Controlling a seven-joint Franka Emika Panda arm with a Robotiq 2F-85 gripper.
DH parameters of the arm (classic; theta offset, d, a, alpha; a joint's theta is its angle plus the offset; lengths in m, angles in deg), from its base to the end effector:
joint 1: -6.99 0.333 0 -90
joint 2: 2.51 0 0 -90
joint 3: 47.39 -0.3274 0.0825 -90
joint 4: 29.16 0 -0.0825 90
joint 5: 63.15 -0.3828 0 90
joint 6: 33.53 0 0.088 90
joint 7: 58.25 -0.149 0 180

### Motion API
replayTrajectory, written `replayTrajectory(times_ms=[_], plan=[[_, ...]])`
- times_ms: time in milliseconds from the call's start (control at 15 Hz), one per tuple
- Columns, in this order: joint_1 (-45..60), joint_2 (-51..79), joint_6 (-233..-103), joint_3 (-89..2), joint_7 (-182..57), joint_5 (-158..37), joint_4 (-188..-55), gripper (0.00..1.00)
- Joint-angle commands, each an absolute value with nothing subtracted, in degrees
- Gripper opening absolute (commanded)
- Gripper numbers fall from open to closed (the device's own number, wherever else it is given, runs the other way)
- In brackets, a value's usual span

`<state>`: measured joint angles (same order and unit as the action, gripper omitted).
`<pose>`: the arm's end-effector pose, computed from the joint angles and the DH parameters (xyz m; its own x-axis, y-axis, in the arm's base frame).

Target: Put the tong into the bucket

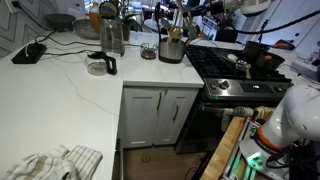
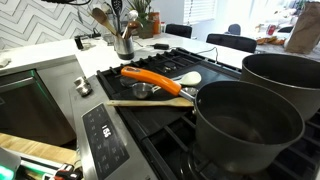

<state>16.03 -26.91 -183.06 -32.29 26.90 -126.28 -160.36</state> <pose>0.4952 -0.0679 0.5757 0.3418 0.2624 0.9024 0.5063 -0.8604 0.0584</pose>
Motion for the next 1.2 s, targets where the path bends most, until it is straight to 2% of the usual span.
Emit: replayTrajectory(times_ms=[0,533,1133], plan=[[19.4,-25.3,-182.6,-28.4,37.0,-136.2,-159.8,0.01],[21.0,-20.1,-182.1,-26.1,54.5,-155.1,-158.3,0.01],[20.0,-15.0,-180.0,-24.7,64.6,-166.4,-157.2,0.01]])
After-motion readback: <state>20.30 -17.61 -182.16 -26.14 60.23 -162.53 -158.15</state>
